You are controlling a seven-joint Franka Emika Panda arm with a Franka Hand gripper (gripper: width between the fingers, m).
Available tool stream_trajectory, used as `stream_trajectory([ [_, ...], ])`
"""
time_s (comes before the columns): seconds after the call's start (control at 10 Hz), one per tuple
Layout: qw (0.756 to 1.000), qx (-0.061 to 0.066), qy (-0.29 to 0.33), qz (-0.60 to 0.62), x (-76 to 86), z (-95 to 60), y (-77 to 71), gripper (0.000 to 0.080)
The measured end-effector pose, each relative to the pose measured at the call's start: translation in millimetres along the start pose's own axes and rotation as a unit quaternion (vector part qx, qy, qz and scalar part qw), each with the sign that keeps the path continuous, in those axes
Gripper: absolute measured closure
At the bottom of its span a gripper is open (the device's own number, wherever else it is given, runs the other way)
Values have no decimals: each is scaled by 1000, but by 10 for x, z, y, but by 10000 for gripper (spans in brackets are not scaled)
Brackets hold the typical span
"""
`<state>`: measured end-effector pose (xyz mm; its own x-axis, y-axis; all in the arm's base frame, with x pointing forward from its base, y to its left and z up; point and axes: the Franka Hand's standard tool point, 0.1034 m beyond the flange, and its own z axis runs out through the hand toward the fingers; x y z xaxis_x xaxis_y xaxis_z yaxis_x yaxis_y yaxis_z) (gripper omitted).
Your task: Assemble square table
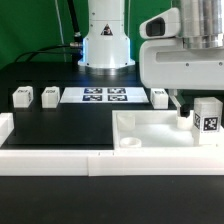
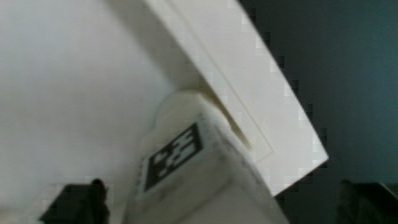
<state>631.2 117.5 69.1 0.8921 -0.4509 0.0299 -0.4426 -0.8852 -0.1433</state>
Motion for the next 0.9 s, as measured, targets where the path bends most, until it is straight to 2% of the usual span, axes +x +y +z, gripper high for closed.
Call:
stream_trajectory([
  [0.2, 988, -1, 5, -157, 36, 14, 18, 151],
  [0.4, 988, 0, 5, -154, 30, 15, 12, 151],
  [0.6, 989, 0, 5, -146, 28, 16, 11, 396],
  [0.7, 994, 0, 5, -108, 30, 17, 18, 396],
  [0.8, 997, 0, 5, -74, 37, 19, 34, 508],
  [0.9, 999, -1, 5, -52, 36, 20, 37, 508],
])
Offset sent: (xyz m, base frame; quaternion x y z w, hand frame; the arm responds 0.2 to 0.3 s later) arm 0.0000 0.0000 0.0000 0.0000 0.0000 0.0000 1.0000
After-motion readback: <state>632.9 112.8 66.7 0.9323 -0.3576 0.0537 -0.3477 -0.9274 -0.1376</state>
